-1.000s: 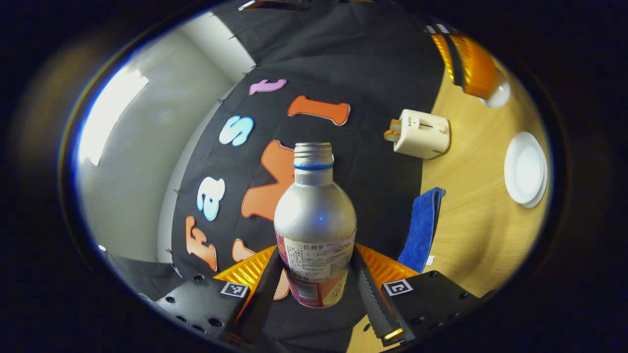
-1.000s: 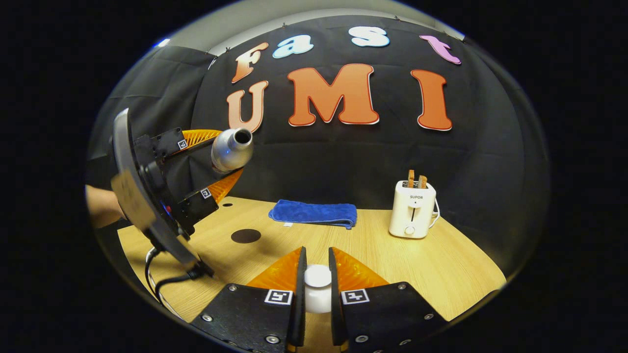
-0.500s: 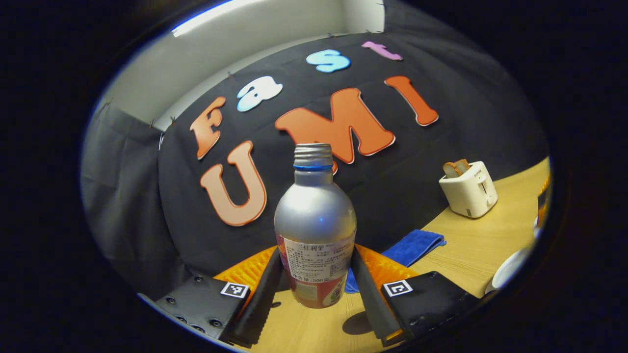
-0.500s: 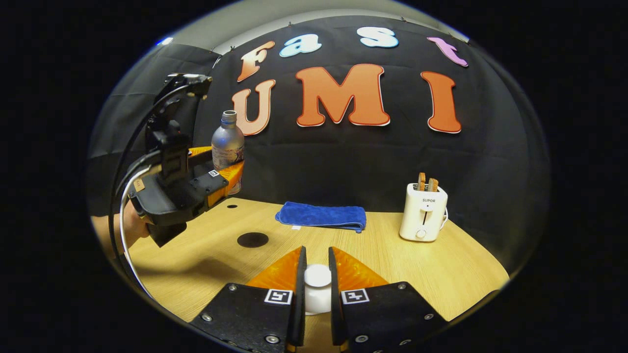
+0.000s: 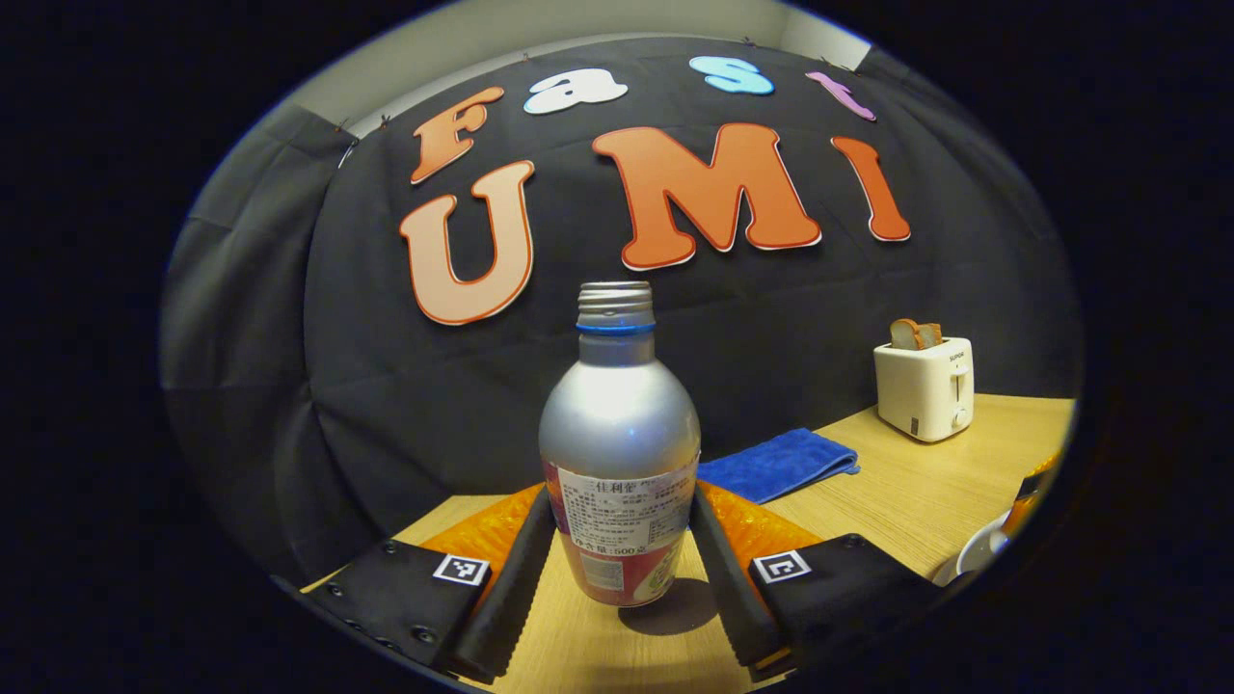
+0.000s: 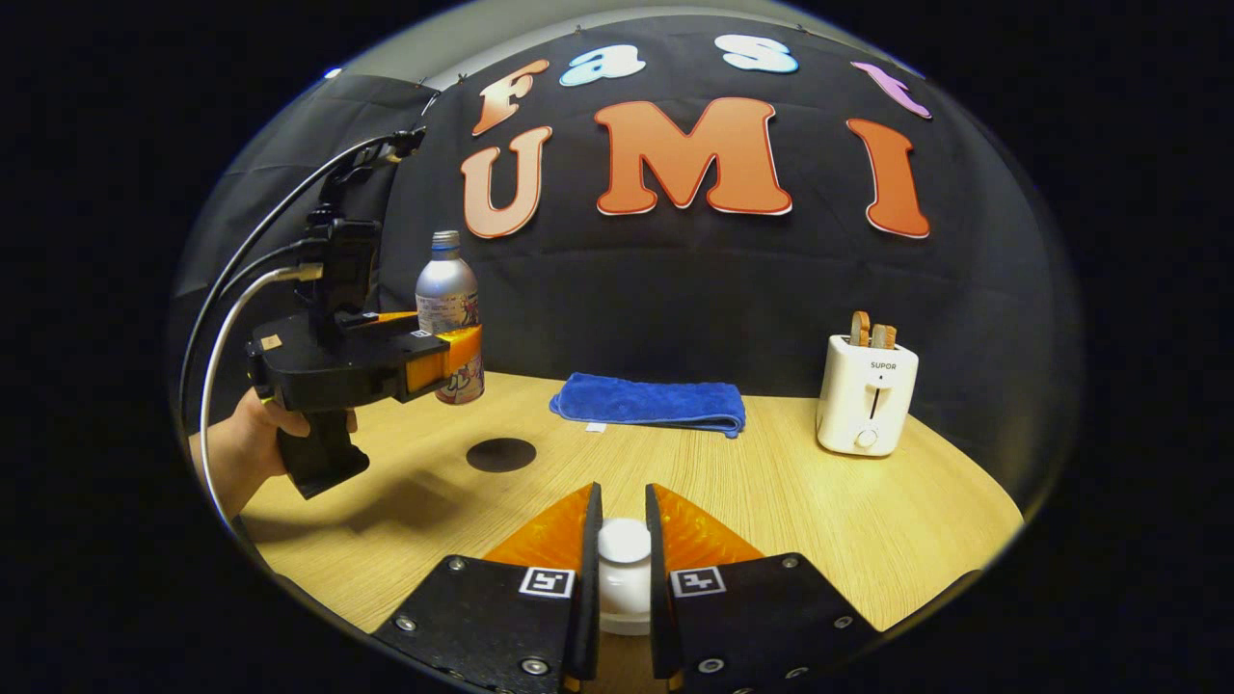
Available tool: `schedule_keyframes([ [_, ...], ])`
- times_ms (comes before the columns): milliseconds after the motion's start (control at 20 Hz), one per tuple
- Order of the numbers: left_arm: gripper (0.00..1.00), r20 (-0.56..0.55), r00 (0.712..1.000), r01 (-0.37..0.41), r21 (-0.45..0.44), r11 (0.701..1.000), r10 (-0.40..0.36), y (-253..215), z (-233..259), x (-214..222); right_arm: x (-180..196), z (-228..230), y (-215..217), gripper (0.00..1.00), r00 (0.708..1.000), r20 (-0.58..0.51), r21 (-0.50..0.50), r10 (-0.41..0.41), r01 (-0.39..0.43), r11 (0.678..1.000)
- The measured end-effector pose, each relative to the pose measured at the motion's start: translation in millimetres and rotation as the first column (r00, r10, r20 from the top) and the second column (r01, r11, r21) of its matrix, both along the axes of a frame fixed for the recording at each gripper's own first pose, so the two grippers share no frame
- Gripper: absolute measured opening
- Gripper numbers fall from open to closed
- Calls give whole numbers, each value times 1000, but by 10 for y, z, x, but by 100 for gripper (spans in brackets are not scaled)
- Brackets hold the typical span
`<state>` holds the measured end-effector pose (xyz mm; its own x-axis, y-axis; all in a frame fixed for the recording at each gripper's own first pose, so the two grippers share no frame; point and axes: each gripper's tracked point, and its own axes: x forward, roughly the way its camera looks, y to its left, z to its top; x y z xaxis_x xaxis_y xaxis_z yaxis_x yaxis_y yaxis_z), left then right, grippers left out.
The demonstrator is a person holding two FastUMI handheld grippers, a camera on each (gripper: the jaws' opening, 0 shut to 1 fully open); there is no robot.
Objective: Open the teacup lid with one hand, grasp the water bottle and pour water into the teacup with the other hand; after pouring, place the water bottle on the coaster and then close the teacup lid.
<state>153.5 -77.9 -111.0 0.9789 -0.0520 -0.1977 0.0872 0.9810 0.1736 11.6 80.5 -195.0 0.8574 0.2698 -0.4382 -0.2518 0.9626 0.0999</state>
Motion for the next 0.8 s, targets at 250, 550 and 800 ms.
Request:
schedule_keyframes([
  [250, 84, -59, 998, 1, -99, 995, -7, -10, -138, 22, 7, -178, -16, 22, 999, -21, 6, -29, 29, 1000],
  [550, 84, -106, 994, -10, -201, 980, -11, 28, -266, 95, 18, -288, -8, 18, 999, -14, -10, -32, 32, 999],
  [800, 82, -151, 988, -10, -270, 963, -31, 43, -360, 138, 49, -305, -2, 27, 1000, 3, -39, -26, 26, 999],
])
